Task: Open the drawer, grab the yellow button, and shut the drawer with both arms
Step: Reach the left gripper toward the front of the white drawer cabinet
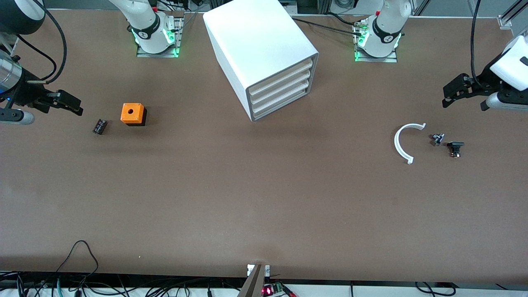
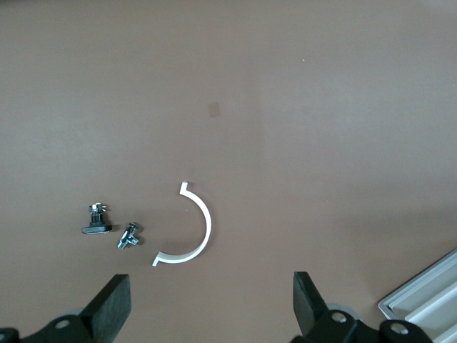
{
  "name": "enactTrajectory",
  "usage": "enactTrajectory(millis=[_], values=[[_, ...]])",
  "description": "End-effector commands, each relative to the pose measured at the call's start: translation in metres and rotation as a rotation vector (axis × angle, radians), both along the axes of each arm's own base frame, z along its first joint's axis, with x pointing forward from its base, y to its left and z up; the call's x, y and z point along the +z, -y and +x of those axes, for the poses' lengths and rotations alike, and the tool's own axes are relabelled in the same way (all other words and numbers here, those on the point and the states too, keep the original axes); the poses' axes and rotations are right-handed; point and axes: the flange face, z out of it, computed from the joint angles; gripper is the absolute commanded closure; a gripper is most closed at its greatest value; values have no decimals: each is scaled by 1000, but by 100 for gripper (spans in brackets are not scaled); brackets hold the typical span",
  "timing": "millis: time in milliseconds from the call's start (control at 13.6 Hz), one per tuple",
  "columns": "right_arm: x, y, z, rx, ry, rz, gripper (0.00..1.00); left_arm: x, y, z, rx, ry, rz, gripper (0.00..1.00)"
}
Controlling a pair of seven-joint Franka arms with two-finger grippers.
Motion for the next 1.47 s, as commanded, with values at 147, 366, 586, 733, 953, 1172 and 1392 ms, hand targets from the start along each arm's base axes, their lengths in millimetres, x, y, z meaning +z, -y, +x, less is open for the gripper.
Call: enactTrajectory(millis=[147, 366, 586, 733, 953, 1172, 1392], values=[[3, 2, 3, -8, -10, -4, 0, 0, 13, -3, -29, -55, -59, 0], [4, 3, 3, -4, -8, -6, 0, -70, 38, 14, -81, -237, -122, 0], [5, 6, 3, -5, -5, -9, 0, -116, 30, 18, -109, -355, -339, 0], [13, 9, 4, -9, 13, -10, 0, -161, 43, 10, -130, -443, -492, 0], [18, 11, 4, -10, 19, -14, 0, -210, 70, -10, -79, -561, -707, 0], [17, 11, 4, 32, 14, -15, 0, -241, 101, -28, -47, -644, -825, 0], [16, 9, 2, 55, -2, -15, 0, -255, 127, -40, -55, -669, -847, 0]])
